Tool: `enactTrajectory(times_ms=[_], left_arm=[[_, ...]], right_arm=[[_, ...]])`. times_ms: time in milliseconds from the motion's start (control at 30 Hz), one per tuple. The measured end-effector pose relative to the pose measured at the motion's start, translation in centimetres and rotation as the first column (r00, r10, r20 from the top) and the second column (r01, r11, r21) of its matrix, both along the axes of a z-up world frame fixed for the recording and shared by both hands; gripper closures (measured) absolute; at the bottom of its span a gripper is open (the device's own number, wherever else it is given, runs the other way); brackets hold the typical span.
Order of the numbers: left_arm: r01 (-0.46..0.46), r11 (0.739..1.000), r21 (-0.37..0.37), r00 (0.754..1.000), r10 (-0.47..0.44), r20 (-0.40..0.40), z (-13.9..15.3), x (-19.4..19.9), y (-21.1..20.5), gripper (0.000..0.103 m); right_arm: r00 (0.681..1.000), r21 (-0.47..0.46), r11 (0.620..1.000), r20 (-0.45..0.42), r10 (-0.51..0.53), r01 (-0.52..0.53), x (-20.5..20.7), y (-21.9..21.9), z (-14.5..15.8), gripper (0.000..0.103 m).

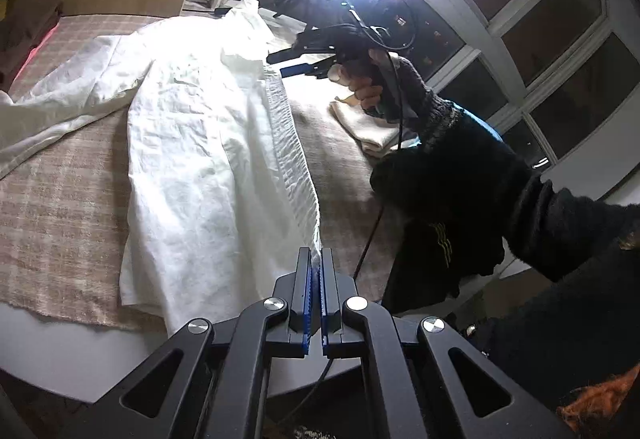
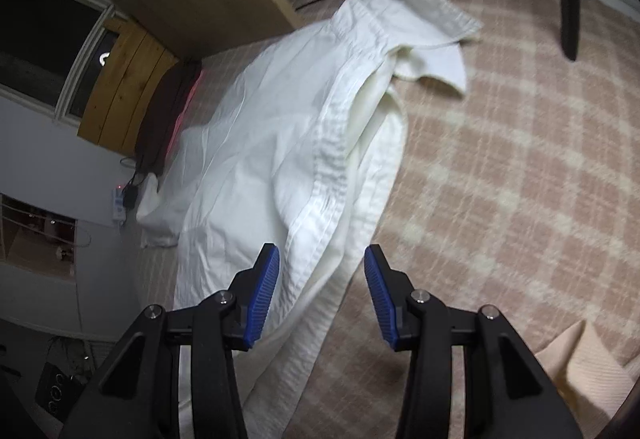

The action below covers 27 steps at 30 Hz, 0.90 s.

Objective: Fold clothes

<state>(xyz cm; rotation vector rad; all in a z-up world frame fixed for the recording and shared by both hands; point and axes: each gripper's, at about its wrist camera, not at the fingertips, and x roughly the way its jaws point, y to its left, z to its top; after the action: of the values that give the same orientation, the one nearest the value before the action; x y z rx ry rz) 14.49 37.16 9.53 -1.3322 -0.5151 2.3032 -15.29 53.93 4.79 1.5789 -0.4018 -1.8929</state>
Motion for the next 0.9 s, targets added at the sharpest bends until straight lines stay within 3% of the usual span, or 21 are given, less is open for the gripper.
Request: enactTrajectory(times_ms=[100,233,300,333,400,500,567,633,733,900], left_arm=[[0.032,0.999,0.004,0.999,-0.032,0.01,0.0,0.3,0.4,0.101],[0.077,0.997,-0.023,0.997,-0.076,0.022,-0.5,0.3,1.6,0.101],[0.092,0.996,-0.007,0.995,-0.091,0.039,-1.3,0.2,2.3,0.1],[0.1,0.995,-0.006,0.994,-0.1,0.048,-1.6,0.2,2.8,0.098],[0.137,0.99,-0.038,0.989,-0.135,0.065,-2.7,0.2,4.7,0.094],[0.214,0.966,-0.145,0.977,-0.209,0.048,-3.8,0.4,8.3,0.08],[0.271,0.934,-0.231,0.962,-0.272,0.03,-4.3,0.7,10.6,0.075],[0.303,0.913,-0.272,0.951,-0.307,0.03,-4.9,1.0,12.1,0.065],[0.348,0.877,-0.331,0.933,-0.358,0.033,-5.8,1.5,14.3,0.064],[0.343,0.865,-0.367,0.936,-0.35,0.049,-7.2,2.9,13.4,0.061]], right_arm=[[0.999,-0.021,1.0,0.033,0.013,-0.013,0.2,-1.1,-0.5,0.059],[0.999,0.071,0.997,0.046,0.005,-0.008,-0.4,-2.4,-1.9,0.059],[0.999,0.063,0.998,0.045,-0.013,0.01,-0.5,-2.3,-2.3,0.06],[0.999,0.056,0.998,0.044,-0.022,0.019,-0.5,-2.2,-2.4,0.061],[0.999,0.079,0.997,0.021,-0.025,0.024,-0.6,-2.3,-2.4,0.078],[0.999,0.12,0.992,0.021,-0.034,0.031,-0.7,-2.7,-2.5,0.078],[0.999,0.129,0.991,0.022,-0.035,0.032,-0.8,-3.3,-2.4,0.078],[1.0,0.14,0.99,0.016,-0.025,0.023,-0.8,-3.8,-2.3,0.078],[1.0,0.171,0.985,-0.004,-0.004,0.005,-0.6,-4.1,-2.2,0.078],[0.998,0.2,0.98,-0.053,0.031,-0.019,-0.3,-4.7,-1.9,0.076]])
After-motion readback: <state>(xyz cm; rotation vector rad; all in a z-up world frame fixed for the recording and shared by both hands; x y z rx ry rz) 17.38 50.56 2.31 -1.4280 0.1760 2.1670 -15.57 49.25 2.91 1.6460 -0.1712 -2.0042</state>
